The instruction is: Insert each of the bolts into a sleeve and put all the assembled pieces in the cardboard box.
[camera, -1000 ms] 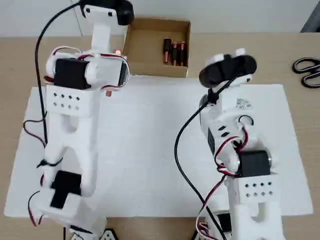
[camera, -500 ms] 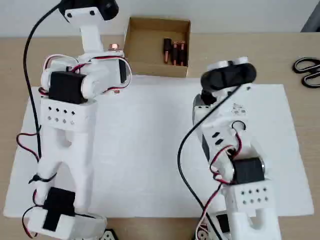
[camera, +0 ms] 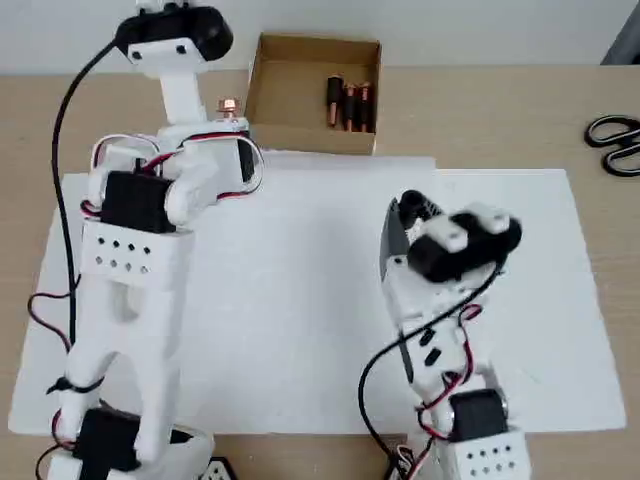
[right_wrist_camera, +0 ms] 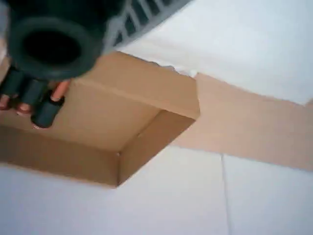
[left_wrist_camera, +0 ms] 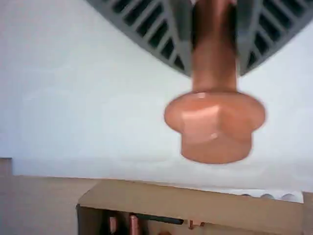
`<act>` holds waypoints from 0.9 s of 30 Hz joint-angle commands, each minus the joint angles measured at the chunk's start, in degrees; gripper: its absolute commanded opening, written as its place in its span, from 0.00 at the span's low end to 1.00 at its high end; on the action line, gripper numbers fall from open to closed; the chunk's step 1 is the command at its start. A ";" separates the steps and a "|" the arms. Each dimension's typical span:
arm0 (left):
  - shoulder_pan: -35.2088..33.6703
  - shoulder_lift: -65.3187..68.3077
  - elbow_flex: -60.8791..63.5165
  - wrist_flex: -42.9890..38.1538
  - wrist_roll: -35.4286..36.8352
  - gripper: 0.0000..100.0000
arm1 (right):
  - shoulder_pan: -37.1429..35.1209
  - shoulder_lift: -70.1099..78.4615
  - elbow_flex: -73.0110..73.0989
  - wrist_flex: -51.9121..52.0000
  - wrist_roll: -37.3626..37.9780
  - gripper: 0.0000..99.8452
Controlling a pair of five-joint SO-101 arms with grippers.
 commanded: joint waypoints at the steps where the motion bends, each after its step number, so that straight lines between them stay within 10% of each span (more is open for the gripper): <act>1: 0.44 -4.92 3.30 -4.92 2.29 0.01 | -2.07 -11.38 8.88 -3.38 0.70 0.01; 16: 11.25 -29.45 42.77 -42.20 -3.34 0.01 | -8.13 -12.35 12.92 -3.56 0.79 0.00; 27: 13.63 -29.98 50.95 -50.64 4.48 0.01 | -12.53 -14.20 15.03 2.24 0.44 0.00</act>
